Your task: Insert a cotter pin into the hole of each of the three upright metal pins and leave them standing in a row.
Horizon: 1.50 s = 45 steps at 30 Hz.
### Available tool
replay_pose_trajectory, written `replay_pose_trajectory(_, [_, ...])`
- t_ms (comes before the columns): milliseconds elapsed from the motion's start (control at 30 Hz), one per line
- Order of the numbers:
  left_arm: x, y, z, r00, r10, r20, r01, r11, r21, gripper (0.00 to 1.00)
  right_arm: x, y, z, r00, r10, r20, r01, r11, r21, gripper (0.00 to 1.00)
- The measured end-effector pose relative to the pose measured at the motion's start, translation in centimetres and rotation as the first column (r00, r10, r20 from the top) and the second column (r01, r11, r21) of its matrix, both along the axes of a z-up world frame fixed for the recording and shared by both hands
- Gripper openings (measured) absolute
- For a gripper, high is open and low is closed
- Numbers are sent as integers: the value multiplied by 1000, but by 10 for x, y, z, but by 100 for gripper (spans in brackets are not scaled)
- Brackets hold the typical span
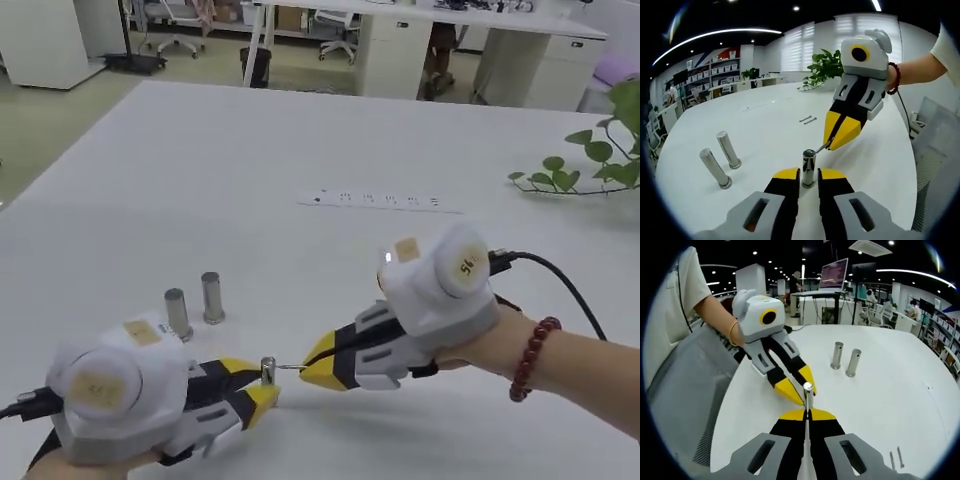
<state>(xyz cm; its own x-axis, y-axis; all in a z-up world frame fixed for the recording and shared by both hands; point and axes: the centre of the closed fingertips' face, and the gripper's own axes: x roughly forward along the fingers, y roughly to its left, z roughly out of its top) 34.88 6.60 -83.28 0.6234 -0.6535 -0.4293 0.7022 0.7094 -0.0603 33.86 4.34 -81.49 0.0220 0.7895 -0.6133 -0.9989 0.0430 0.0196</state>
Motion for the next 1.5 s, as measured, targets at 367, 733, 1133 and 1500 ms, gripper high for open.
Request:
replay_pose_trajectory(367, [1,-1,0,1000,-1,7,1,1000,-1,8,1,1,-3,1000,0,-5,0,1000,0,2])
replay_pose_trajectory(733, [0,-1,-1,1000,19,12,-19,1000,-11,7,1,2,-4,1000,0,17,0,1000,-22,2])
replay_pose_trajectory(1133, [1,0,-2,999,50,3,-50,998,-39,7,3,2,-7,998,21,64,-17,998,-64,2])
replay_pose_trajectory(1500, [1,-1,-2,999,45,11,-45,998,-37,7,3,2,-5,995,51,84,-46,997,-68,2])
